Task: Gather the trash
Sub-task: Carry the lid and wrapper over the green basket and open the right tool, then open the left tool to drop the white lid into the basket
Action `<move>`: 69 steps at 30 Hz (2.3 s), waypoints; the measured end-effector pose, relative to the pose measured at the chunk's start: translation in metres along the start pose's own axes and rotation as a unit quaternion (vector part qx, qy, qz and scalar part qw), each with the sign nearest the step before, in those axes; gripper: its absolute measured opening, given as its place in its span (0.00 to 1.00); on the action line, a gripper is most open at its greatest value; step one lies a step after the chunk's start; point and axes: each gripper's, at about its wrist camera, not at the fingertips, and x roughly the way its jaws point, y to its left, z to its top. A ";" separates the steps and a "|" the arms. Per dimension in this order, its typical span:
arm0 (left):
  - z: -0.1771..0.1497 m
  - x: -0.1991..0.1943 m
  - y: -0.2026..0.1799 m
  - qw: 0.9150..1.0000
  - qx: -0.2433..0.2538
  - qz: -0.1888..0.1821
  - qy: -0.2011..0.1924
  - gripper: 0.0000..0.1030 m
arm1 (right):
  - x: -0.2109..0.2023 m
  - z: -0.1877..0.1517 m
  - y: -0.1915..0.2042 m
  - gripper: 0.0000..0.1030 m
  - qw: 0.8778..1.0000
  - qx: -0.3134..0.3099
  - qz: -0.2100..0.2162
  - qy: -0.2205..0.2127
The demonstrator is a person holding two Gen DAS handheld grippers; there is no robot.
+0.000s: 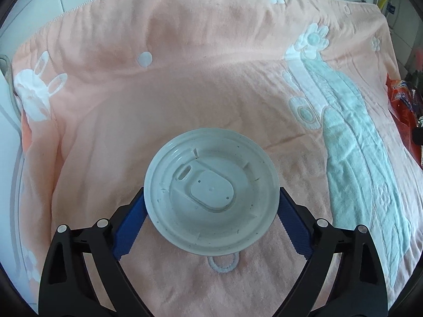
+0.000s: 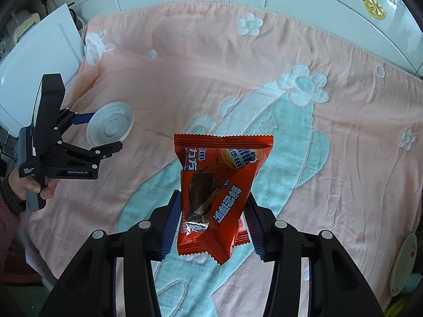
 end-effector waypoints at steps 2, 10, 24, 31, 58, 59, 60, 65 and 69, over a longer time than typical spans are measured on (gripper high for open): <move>-0.003 -0.009 -0.002 1.000 -0.005 0.001 -0.006 0.88 | -0.006 -0.006 0.005 0.45 1.000 -0.002 0.003 -0.004; -0.027 -0.068 -0.017 0.999 -0.016 0.010 -0.042 0.88 | -0.037 -0.041 0.033 0.45 1.000 -0.020 0.015 -0.010; -0.118 -0.205 -0.082 0.994 -0.012 0.033 -0.104 0.88 | -0.097 -0.157 0.076 0.45 0.996 -0.082 0.036 -0.007; -0.175 -0.254 -0.121 0.992 -0.005 0.043 -0.118 0.88 | -0.110 -0.215 0.109 0.45 0.992 -0.119 0.033 0.006; -0.320 -0.268 -0.187 0.996 -0.045 0.025 -0.072 0.88 | -0.122 -0.307 0.134 0.76 0.994 -0.096 0.048 0.015; -0.319 -0.266 -0.190 0.996 -0.045 0.023 -0.071 0.88 | -0.126 -0.309 0.132 0.77 0.994 -0.094 0.046 0.011; -0.320 -0.263 -0.193 0.996 -0.045 0.020 -0.068 0.88 | -0.129 -0.311 0.130 0.78 0.995 -0.091 0.043 0.008; -0.316 -0.251 -0.208 0.997 -0.041 0.006 -0.060 0.88 | -0.143 -0.323 0.119 0.82 0.997 -0.078 0.019 -0.006; -0.309 -0.243 -0.218 0.998 -0.040 -0.005 -0.056 0.89 | -0.151 -0.333 0.111 0.85 0.998 -0.067 -0.004 -0.016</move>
